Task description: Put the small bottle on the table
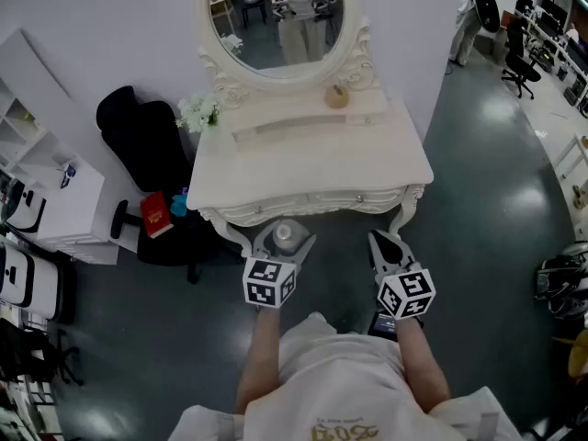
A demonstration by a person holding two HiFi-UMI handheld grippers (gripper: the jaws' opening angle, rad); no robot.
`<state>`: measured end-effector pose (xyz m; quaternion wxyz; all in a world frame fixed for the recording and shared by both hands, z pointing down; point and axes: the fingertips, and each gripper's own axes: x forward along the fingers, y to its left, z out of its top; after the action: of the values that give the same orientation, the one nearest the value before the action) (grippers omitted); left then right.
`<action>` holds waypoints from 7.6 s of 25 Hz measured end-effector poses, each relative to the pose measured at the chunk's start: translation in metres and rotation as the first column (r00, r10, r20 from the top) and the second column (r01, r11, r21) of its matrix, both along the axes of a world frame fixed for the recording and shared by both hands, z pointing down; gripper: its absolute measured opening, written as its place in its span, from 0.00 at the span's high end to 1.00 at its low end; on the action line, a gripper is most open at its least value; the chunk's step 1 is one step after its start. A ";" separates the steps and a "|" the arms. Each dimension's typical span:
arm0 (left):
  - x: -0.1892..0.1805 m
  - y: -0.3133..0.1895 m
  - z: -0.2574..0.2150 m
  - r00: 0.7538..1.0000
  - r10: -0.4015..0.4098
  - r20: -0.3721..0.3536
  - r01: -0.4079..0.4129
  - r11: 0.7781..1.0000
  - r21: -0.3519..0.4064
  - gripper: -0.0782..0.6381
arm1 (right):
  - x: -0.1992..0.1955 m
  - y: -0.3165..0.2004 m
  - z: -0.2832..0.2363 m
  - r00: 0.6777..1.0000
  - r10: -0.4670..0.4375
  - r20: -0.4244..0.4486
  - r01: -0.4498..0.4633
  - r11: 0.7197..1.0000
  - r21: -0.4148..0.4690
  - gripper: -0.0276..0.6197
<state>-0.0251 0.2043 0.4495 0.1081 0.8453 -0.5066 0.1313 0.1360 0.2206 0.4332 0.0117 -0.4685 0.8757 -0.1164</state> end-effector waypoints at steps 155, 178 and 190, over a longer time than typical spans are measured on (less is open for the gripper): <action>-0.050 -0.417 0.189 0.997 0.063 -0.040 -0.071 0.957 -0.283 0.34 | -0.066 -0.418 0.108 0.995 0.013 -0.095 -0.037 0.964 -0.262 0.94; -0.092 -0.376 0.036 0.992 -0.061 -0.112 0.067 0.997 0.048 0.87 | -0.106 -0.377 0.052 0.998 -0.002 -0.060 -0.005 0.994 -0.114 0.94; -0.092 -0.367 0.044 0.992 -0.059 -0.116 0.061 0.998 0.014 0.87 | -0.102 -0.369 0.050 0.998 0.004 -0.060 -0.011 0.994 -0.108 0.94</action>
<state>-0.1174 -0.1628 0.4938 0.1336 0.8368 -0.5258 0.0746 0.0336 -0.1480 0.4834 -0.0396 -0.4750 0.8663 -0.1498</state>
